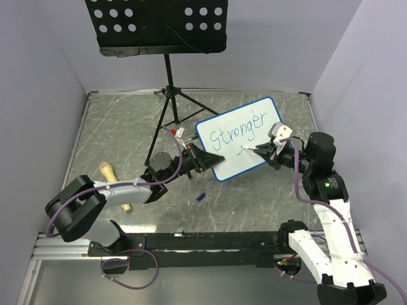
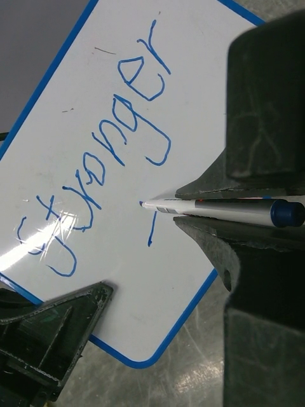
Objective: Write a sentence on the whiteboard
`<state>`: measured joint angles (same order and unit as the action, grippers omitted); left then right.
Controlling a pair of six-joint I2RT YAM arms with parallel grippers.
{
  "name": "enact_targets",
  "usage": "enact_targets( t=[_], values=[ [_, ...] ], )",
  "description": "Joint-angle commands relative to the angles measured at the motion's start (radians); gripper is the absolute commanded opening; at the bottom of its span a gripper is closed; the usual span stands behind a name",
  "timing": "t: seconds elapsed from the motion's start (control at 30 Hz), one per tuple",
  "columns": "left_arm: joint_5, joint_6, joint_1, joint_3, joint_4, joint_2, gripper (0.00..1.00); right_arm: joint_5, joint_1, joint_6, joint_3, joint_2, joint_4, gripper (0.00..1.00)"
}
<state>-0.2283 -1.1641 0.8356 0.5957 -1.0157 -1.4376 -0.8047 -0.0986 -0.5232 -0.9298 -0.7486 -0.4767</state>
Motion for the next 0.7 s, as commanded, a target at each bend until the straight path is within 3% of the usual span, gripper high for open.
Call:
enact_targets(
  t=[0.0, 0.33, 0.5, 0.67],
  values=[
    [0.018, 0.0, 0.003, 0.036, -0.178, 0.04, 0.01, -0.013, -0.004, -0.041, -0.024, 0.02, -0.063, 0.0],
    [0.05, 0.001, -0.003, 0.007, -0.169, 0.06, 0.01, -0.019, -0.006, -0.043, 0.0, 0.072, -0.138, 0.0],
    [0.043, 0.003, -0.003, -0.002, -0.167, 0.066, 0.01, 0.085, -0.004, -0.014, -0.001, 0.066, -0.089, 0.0],
    [0.038, 0.001, -0.004, -0.011, -0.17, 0.072, 0.01, 0.061, -0.003, -0.001, -0.035, 0.046, -0.057, 0.0]
  ],
)
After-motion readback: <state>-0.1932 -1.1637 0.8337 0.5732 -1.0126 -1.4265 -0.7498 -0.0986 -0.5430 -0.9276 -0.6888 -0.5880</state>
